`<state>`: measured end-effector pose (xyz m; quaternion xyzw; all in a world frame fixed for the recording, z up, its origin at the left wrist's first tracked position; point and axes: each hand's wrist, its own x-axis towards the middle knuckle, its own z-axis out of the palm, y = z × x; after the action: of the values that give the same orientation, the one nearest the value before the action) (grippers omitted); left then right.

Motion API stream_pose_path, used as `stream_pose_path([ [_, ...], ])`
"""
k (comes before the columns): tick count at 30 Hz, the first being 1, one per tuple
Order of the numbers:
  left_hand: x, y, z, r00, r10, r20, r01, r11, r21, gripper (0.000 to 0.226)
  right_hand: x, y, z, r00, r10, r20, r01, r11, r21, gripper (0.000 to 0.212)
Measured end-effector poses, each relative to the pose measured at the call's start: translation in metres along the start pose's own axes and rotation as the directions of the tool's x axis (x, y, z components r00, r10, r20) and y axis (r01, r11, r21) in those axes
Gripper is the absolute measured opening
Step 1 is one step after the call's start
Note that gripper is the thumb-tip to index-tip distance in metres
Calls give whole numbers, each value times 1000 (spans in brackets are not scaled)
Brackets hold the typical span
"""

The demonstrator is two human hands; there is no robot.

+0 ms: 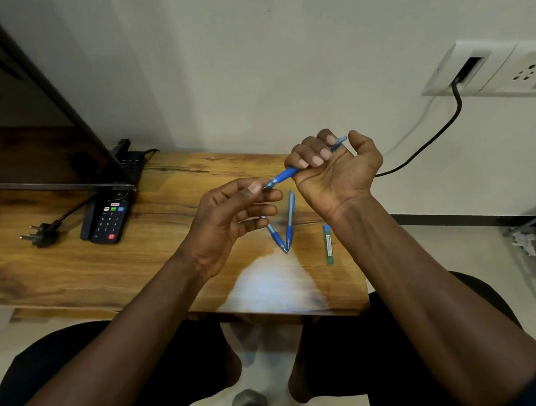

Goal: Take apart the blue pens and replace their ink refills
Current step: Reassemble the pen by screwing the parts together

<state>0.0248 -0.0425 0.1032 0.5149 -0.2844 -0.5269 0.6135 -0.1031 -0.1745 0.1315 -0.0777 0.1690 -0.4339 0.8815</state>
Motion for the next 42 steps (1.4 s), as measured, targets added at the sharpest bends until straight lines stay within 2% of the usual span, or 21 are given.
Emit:
stream_pose_path([
  [2,-1,3,-5,998,54,-45,-47,989,141,30,-1,8,0,1000,6,-15,-7,998,-59,27],
  [6,-7,2,-14,977,211,-42,-175,894,412,21,-8,28,-2,997,62,-47,-70,982,-178,35],
  [9,-10,-4,-24,976,216,7,-181,802,569,14,-14,39,-1,994,101,-44,-110,941,-320,39],
  [11,-13,-6,-31,983,181,45,-163,720,675,12,-16,48,0,994,95,-48,-107,847,-520,43],
  [12,-15,-7,-34,987,155,43,-139,687,713,9,-16,53,-2,996,71,-50,-87,749,-657,45],
  [14,-18,-10,-42,991,130,3,-85,633,769,5,-18,63,-10,1000,12,-18,-21,440,-898,49],
  [16,-18,-14,-54,990,131,-55,-33,589,807,2,-22,71,-21,999,-7,44,45,117,-992,53],
  [18,-17,-18,-66,984,110,-138,50,576,816,4,-25,75,-36,996,15,87,88,-103,-991,56],
  [21,-14,-24,-78,956,91,-280,198,505,840,9,-23,78,-57,992,31,120,123,-362,-924,65],
  [24,-11,-29,-86,918,95,-386,299,478,826,14,-19,81,-77,988,3,157,132,-559,-818,54],
  [28,-5,-34,-95,867,151,-475,378,422,824,20,-16,84,-82,981,31,194,165,-665,-728,41],
  [31,-1,-38,-97,847,178,-501,404,398,824,20,-15,85,-84,976,50,214,186,-706,-684,37],
  [37,4,-38,-95,828,170,-534,438,400,805,23,-14,81,-83,969,58,239,209,-706,-677,34],
  [42,2,-35,-94,839,156,-521,434,387,813,24,-16,75,-82,969,26,246,204,-650,-732,28],
])
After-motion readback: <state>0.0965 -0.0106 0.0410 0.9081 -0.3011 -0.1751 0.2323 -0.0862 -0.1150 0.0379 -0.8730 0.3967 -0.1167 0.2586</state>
